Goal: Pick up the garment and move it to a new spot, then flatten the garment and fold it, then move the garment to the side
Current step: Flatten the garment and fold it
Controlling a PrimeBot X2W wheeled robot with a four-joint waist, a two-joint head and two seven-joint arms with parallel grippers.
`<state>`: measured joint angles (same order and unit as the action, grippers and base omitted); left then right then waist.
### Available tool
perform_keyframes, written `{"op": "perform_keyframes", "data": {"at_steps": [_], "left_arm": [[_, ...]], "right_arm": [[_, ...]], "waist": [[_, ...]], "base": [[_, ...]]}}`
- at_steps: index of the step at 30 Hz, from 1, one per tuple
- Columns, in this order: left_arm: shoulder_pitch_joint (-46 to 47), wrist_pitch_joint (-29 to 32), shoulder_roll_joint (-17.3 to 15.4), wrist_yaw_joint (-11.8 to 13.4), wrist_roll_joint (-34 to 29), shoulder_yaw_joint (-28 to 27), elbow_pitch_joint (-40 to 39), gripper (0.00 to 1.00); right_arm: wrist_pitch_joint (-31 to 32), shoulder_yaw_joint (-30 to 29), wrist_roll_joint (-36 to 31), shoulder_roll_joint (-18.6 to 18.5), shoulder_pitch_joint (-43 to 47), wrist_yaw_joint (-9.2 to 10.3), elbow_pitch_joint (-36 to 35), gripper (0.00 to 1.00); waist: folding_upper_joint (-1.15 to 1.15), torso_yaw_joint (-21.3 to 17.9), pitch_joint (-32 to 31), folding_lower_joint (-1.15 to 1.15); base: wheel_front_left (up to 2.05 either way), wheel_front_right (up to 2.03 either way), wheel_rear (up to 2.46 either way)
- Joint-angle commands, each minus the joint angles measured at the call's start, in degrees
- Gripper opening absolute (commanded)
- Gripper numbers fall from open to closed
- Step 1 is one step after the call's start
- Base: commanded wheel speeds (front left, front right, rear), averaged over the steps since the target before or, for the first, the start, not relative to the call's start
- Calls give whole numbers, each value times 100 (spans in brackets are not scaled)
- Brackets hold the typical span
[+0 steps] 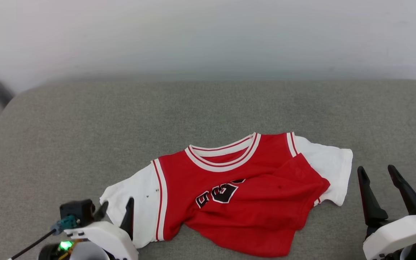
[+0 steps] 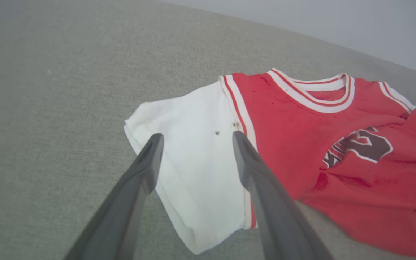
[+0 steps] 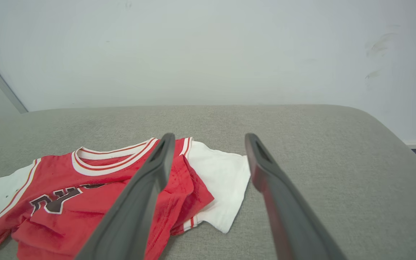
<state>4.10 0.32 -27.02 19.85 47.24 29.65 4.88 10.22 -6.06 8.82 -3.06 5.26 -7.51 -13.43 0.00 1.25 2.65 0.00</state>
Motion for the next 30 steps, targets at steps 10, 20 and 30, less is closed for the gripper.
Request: {"op": "perform_keyframes", "data": {"at_steps": [10,20,30], "left_arm": [[331,-1119,-227,184,-1068,65,-675,100],[374,-1379,-87,210,-1266,62,-804,100],[747,-1498,176,91,-1395,24,-921,100]], "right_arm": [[136,-121,11,12,181,4,-106,100],[901,-842,525,-215,-303,4,643,100],[2861,-1150,1156,-1010,-2065,4,2553,100]], "waist": [[0,2,-342,0],[0,159,-265,0],[0,518,561,0]], "base": [[0,0,0],[0,0,0],[0,0,0]]}}
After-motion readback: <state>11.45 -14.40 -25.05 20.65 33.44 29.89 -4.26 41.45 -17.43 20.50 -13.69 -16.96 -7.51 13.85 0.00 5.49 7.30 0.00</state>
